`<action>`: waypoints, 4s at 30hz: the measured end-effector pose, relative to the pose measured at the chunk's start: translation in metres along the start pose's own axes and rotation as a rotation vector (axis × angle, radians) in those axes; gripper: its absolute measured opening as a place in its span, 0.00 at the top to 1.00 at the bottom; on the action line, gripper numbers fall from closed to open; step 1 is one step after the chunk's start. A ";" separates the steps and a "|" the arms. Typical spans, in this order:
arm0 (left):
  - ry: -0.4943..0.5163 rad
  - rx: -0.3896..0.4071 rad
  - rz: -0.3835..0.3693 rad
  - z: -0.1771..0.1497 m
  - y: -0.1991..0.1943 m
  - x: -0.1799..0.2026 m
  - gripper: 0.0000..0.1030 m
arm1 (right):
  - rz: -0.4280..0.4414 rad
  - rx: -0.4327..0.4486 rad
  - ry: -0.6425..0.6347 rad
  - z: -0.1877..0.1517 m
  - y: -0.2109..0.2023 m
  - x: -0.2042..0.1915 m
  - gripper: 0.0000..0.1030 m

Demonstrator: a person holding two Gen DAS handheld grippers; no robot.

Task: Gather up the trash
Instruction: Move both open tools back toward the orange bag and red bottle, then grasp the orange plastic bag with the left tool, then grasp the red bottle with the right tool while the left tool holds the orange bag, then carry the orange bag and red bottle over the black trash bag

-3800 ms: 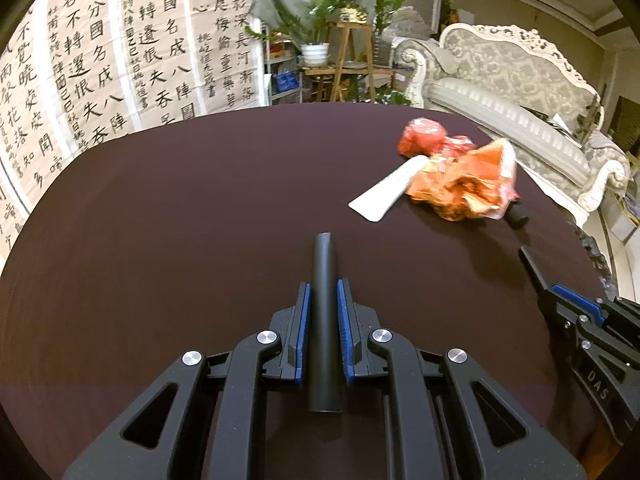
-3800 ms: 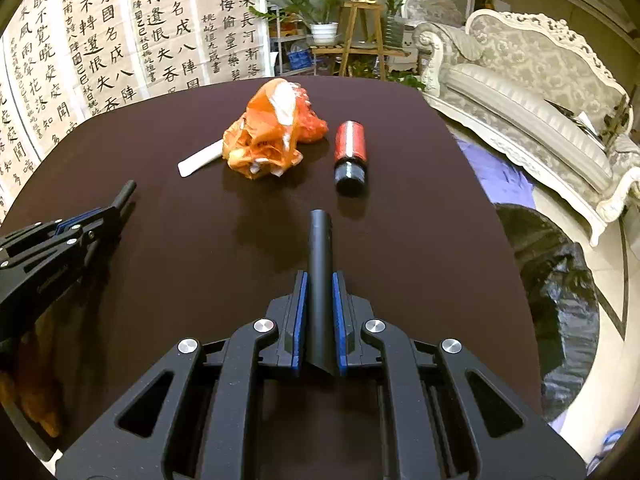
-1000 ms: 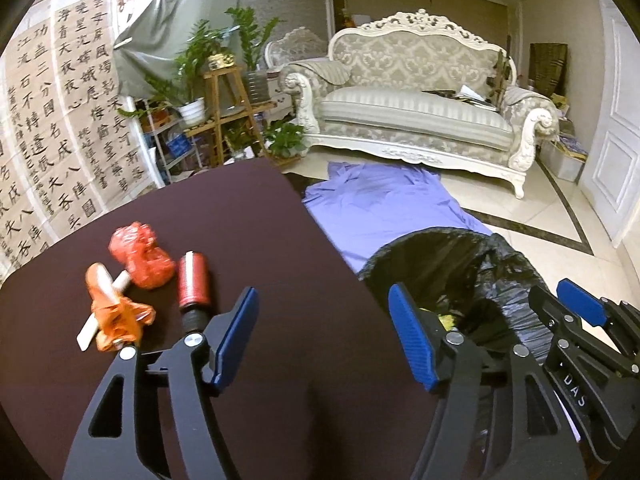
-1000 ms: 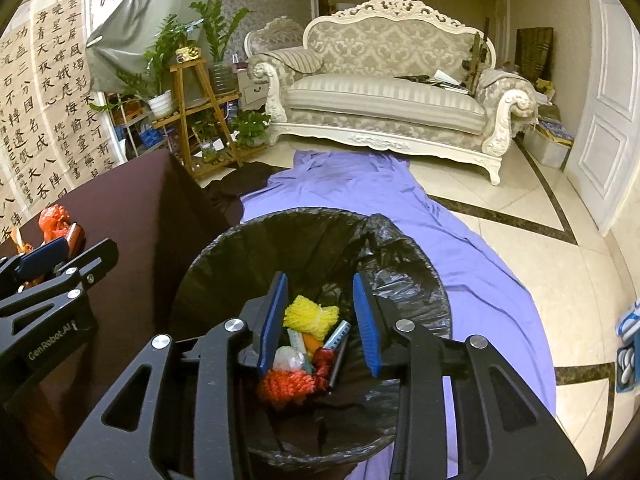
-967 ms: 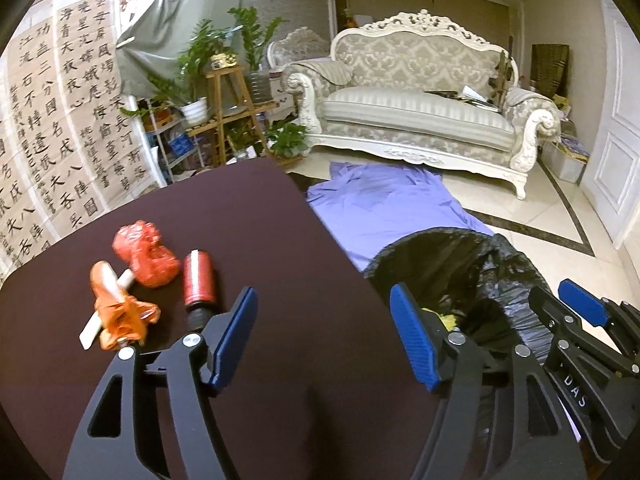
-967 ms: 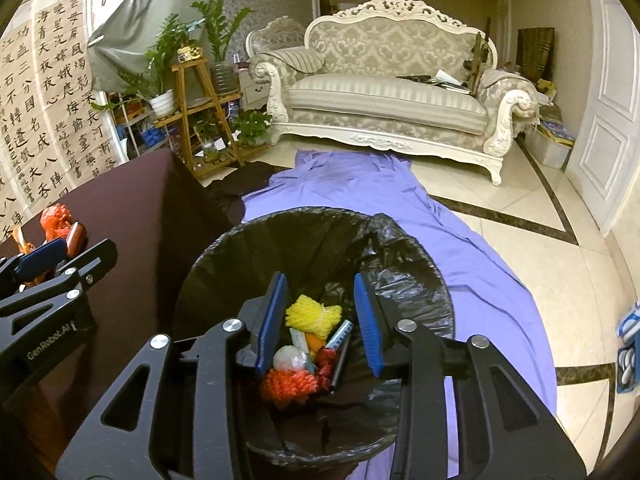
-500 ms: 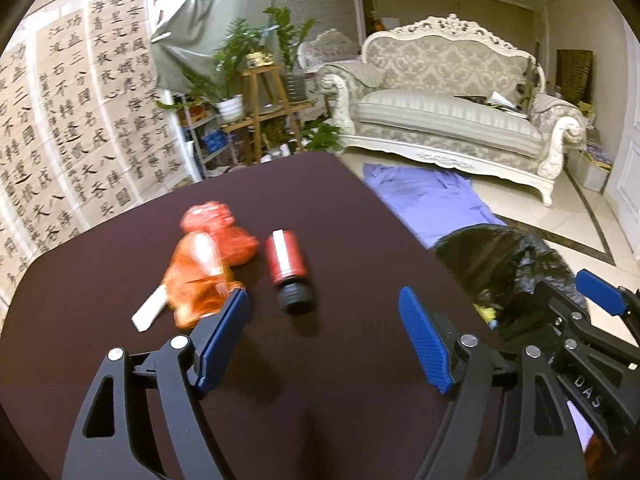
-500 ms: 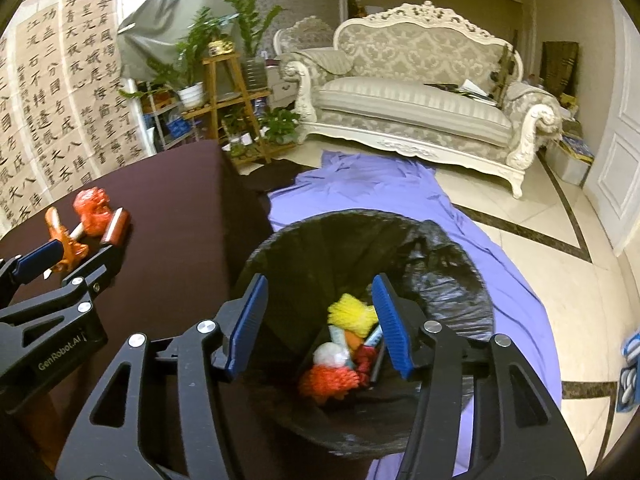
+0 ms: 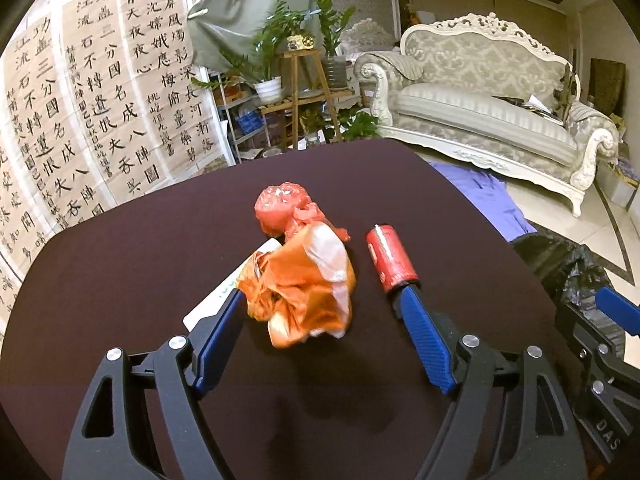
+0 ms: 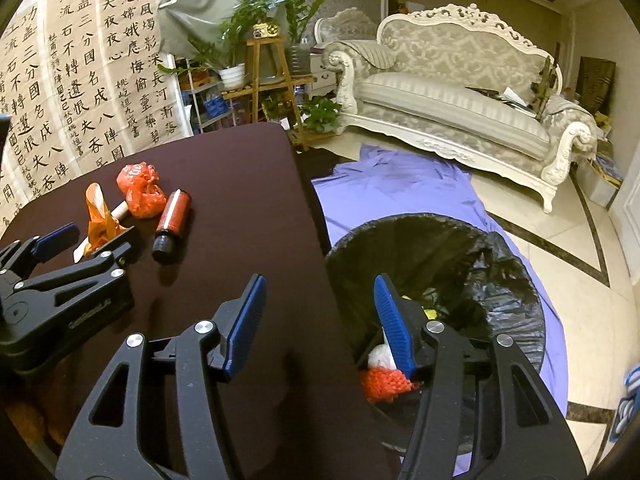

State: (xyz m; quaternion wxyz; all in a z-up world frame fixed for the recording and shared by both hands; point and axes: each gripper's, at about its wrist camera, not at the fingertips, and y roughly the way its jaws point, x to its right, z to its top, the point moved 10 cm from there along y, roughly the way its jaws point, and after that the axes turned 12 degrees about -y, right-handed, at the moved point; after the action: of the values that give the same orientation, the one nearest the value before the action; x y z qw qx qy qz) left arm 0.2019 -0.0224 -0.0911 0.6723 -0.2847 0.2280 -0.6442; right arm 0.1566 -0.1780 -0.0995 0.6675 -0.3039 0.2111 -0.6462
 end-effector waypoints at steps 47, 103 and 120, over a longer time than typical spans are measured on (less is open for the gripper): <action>-0.165 0.018 0.039 -0.005 -0.028 -0.142 0.69 | 0.159 -0.105 -0.156 0.052 0.063 -0.127 0.78; 0.089 0.073 -0.254 -0.025 -0.077 0.065 0.69 | -0.097 0.006 0.079 -0.040 -0.050 0.061 0.78; 0.178 0.061 -0.311 -0.022 -0.051 0.150 0.69 | -0.171 0.011 0.161 -0.048 -0.035 0.131 0.77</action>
State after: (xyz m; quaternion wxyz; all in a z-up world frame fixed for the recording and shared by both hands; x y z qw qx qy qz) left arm 0.1599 -0.1744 -0.0639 0.5502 -0.2378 0.2200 -0.7696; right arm 0.1081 -0.3132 -0.0963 0.5926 -0.2640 0.2337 -0.7242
